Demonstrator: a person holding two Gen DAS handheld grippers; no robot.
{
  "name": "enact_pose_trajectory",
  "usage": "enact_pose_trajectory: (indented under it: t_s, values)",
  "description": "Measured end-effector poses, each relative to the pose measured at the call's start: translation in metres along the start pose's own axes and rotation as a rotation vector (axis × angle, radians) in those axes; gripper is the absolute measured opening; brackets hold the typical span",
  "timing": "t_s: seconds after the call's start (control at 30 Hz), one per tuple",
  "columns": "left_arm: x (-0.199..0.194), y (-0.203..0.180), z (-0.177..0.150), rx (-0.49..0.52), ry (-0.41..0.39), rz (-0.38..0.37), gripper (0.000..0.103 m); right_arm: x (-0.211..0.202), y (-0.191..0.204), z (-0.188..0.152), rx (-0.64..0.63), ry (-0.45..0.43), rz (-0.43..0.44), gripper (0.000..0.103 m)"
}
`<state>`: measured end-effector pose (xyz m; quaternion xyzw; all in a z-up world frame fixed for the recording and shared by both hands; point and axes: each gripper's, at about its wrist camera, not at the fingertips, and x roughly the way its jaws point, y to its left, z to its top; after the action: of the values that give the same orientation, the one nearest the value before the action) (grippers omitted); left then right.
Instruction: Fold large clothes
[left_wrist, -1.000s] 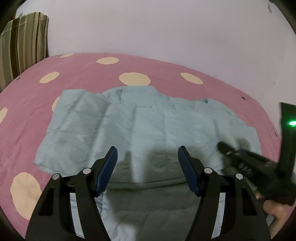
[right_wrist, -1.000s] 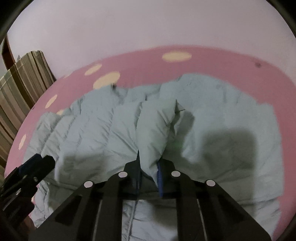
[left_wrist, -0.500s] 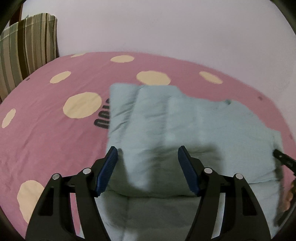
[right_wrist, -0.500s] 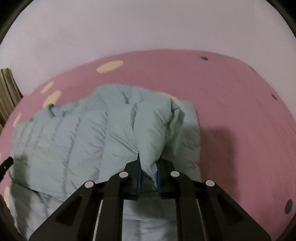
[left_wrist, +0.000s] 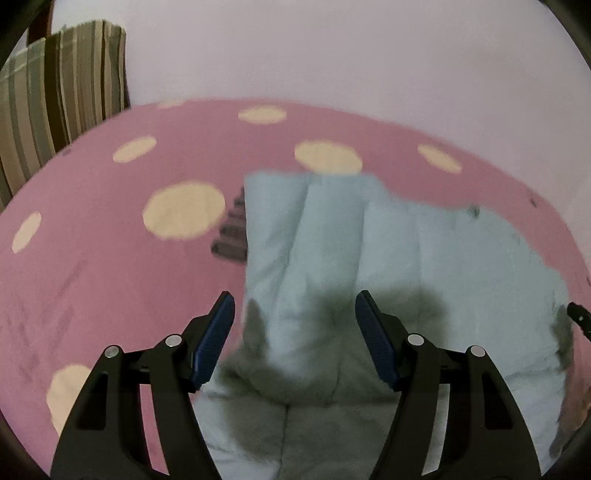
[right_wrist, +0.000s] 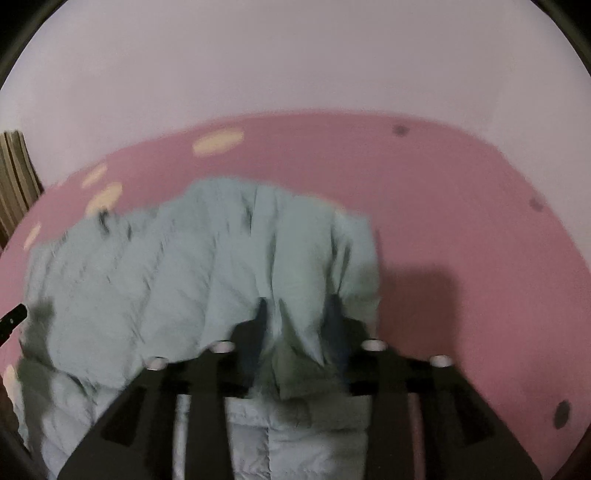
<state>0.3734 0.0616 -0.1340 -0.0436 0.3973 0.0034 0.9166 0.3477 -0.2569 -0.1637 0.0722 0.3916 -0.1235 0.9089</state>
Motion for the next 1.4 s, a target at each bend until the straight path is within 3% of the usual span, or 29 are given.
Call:
enact_pose_trajectory:
  t_s: [0.07,0.17,0.33,0.43,0.5,0.67,0.8,0.97,1.17,1.4]
  values:
    - [0.004,-0.001,0.010,-0.014,-0.006,-0.005,0.068,-0.006,0.002,0.011,0.008,-0.043,0.017,0.052]
    - [0.026,-0.004,0.020,-0.020,0.018,0.008,0.068,0.011,0.014,0.022,-0.022,-0.036,0.041,0.052]
    - [0.065,-0.010,0.017,0.025,0.084,0.076,0.068,0.064,0.026,0.017,-0.065,0.066,0.007,0.052]
    - [0.087,-0.013,0.010,0.051,0.142,0.078,0.070,0.092,0.025,0.005,-0.062,0.143,0.010,0.054]
    - [0.097,-0.012,0.004,0.047,0.156,0.077,0.073,0.099,0.025,0.002,-0.056,0.144,0.012,0.055]
    - [0.076,-0.010,0.007,0.042,0.129,0.096,0.071,0.077,0.023,0.007,-0.054,0.120,0.019,0.056]
    - [0.044,-0.004,-0.001,0.015,0.073,0.054,0.072,0.041,0.015,-0.003,-0.029,0.065,0.033,0.056]
    - [0.067,0.001,-0.020,-0.003,0.156,0.052,0.074,0.056,0.011,-0.022,-0.060,0.115,0.013,0.056]
    - [0.084,-0.007,-0.022,0.056,0.157,0.095,0.086,0.077,0.013,-0.031,-0.064,0.130,-0.001,0.059]
    - [0.047,0.010,-0.023,0.004,0.168,0.026,0.085,0.043,0.001,-0.027,-0.018,0.099,0.029,0.063]
